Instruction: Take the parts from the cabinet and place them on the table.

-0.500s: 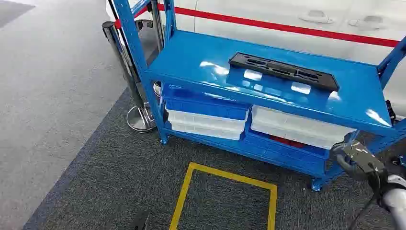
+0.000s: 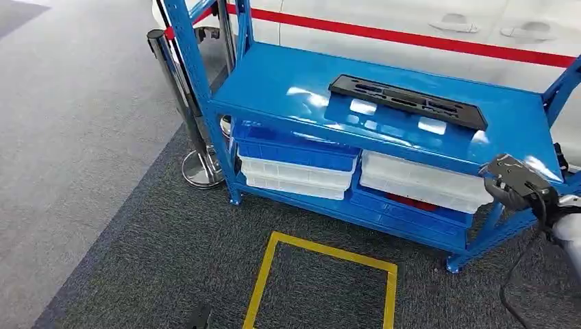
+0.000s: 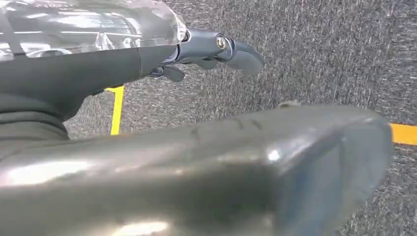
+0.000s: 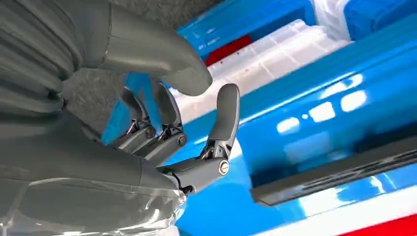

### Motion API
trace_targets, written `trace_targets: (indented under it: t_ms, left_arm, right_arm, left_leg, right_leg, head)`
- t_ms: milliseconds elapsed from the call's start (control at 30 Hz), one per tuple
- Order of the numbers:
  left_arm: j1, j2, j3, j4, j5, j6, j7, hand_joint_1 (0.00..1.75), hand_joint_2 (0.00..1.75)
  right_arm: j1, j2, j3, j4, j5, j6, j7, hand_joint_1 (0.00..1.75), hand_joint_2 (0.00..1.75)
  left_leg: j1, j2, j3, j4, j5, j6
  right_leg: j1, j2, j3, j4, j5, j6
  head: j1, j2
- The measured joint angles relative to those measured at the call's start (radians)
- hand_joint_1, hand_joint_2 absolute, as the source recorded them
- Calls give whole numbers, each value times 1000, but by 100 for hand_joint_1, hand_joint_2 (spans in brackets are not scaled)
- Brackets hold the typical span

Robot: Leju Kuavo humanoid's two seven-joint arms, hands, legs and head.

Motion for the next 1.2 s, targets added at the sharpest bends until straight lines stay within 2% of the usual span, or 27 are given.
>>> trace_targets:
  t_ms: [167, 400, 833, 967, 1200]
  left_arm:
    - [0, -1, 7, 0, 3, 0, -3, 0, 0]
    - [-1, -1, 12, 0, -1, 4, 3, 0, 0]
    - [-4, -1, 14, 0, -3, 11, 5, 0, 0]
    - [-4, -1, 14, 0, 0, 1, -26, 0, 0]
    - [-13, -1, 23, 0, 16, -11, -139, 0, 0]
  right_arm:
    - [-21, 20, 29, 21, 11, -5, 0, 175, 175]
    - [-18, 28, 45, 32, 14, -83, -49, 175, 175]
    - [-15, 28, 57, 32, 7, -102, -69, 175, 175]
    - [0, 23, 57, 19, 3, -124, -69, 175, 175]
    - [42, 4, 57, -8, 7, -133, -61, 175, 175]
  left_leg:
    - [0, 0, 0, 0, 0, 0]
    - [0, 0, 0, 0, 0, 0]
    - [0, 0, 0, 0, 0, 0]
    - [0, 0, 0, 0, 0, 0]
    - [-1, 0, 0, 0, 0, 0]
  right_leg:
    - [0, 0, 0, 0, 0, 0]
    - [0, 0, 0, 0, 0, 0]
    - [0, 0, -1, 0, 0, 0]
    - [0, 0, -1, 0, 0, 0]
    - [0, 0, -1, 0, 0, 0]
  head:
    - [0, 0]
    - [0, 0]
    - [0, 0]
    - [0, 0]
    - [0, 0]
